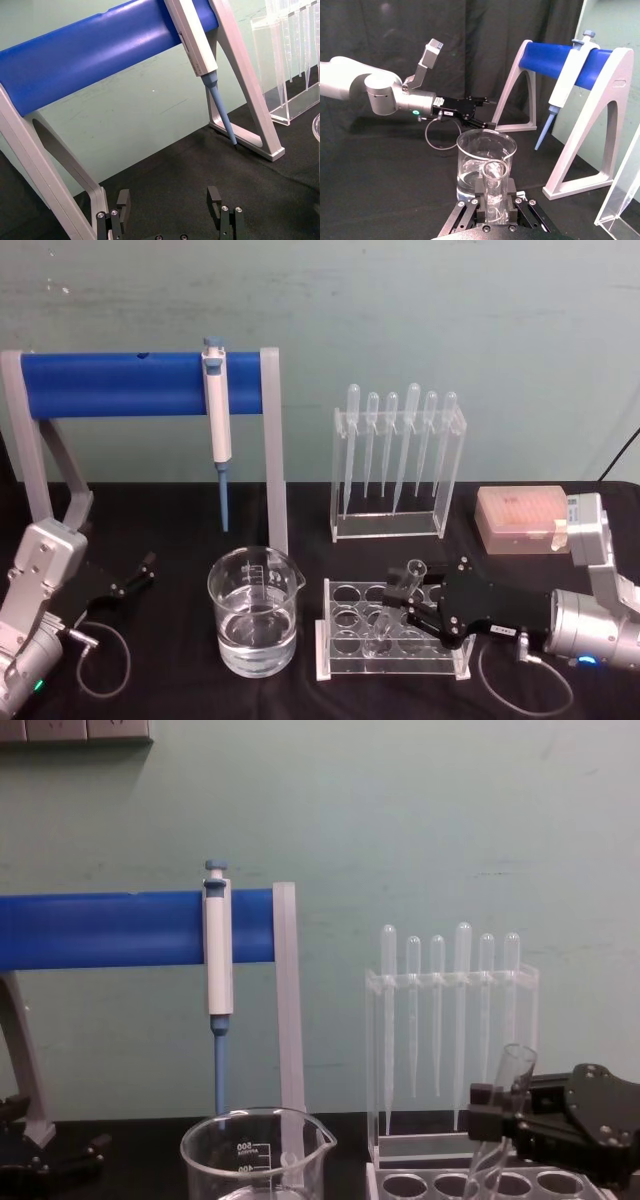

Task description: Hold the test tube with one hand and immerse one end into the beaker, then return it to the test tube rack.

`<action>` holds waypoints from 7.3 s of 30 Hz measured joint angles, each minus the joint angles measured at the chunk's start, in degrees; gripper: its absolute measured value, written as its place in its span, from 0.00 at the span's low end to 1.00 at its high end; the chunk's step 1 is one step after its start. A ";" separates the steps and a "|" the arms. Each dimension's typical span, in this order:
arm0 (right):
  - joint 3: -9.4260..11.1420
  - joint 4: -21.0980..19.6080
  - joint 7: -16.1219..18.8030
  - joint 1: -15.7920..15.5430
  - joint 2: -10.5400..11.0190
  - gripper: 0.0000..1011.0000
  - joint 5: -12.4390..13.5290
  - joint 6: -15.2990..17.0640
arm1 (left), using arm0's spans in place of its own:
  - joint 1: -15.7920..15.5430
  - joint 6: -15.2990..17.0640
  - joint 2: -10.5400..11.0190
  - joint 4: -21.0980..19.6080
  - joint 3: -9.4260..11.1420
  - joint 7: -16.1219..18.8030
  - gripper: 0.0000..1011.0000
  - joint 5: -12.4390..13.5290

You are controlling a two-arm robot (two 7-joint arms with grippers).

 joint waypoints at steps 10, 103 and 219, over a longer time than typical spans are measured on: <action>-0.33 -2.39 -0.88 1.28 1.37 0.23 0.00 3.77 | 0.00 0.00 0.00 0.00 0.00 0.00 0.99 0.00; -14.97 14.73 4.98 21.36 -15.06 0.23 -2.26 7.46 | 0.00 0.00 0.00 0.00 0.00 0.00 0.99 0.00; -14.37 14.96 3.42 20.26 -15.91 0.23 -6.71 4.72 | 0.00 0.00 0.00 0.00 0.00 0.00 0.99 0.00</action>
